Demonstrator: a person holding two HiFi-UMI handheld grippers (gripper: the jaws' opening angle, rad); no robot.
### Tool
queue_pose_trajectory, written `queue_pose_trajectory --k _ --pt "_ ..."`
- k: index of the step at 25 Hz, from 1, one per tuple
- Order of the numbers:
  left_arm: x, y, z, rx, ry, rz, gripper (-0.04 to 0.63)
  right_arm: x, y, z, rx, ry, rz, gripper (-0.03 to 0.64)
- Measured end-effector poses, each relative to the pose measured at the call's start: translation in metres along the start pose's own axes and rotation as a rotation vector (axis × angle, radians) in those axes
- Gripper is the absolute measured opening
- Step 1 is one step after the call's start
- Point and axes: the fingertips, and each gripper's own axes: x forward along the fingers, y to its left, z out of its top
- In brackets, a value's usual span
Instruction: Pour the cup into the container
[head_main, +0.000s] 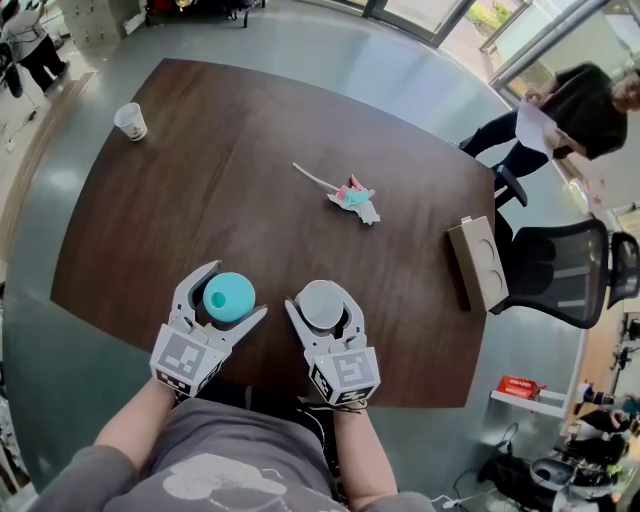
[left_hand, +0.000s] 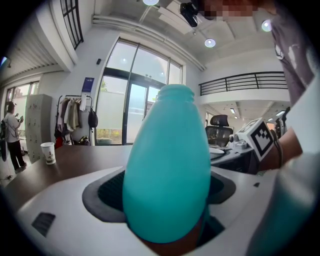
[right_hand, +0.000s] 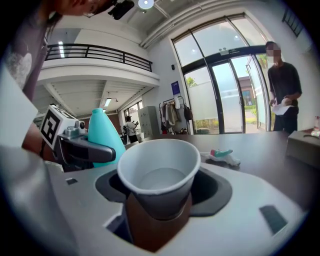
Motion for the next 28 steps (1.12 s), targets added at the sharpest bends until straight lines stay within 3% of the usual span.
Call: queue_pose_trajectory --k 12,19,28 --pt "-0.017 -0.023 0.032 0.048 -0.025 -0.108 0.431 -0.054 0.027 0.09 -0.028 -0.017 0.108 0.304" --pt "-0.017 -0.047 0.039 0.101 -0.016 -0.184 0.431 -0.071 0.045 0.109 -0.093 0.01 0.172 0.302" --pt "-0.011 -0.062 0.04 0.089 -0.032 -0.218 0.431 -0.082 0.065 0.124 -0.215 0.065 0.24 0.295"
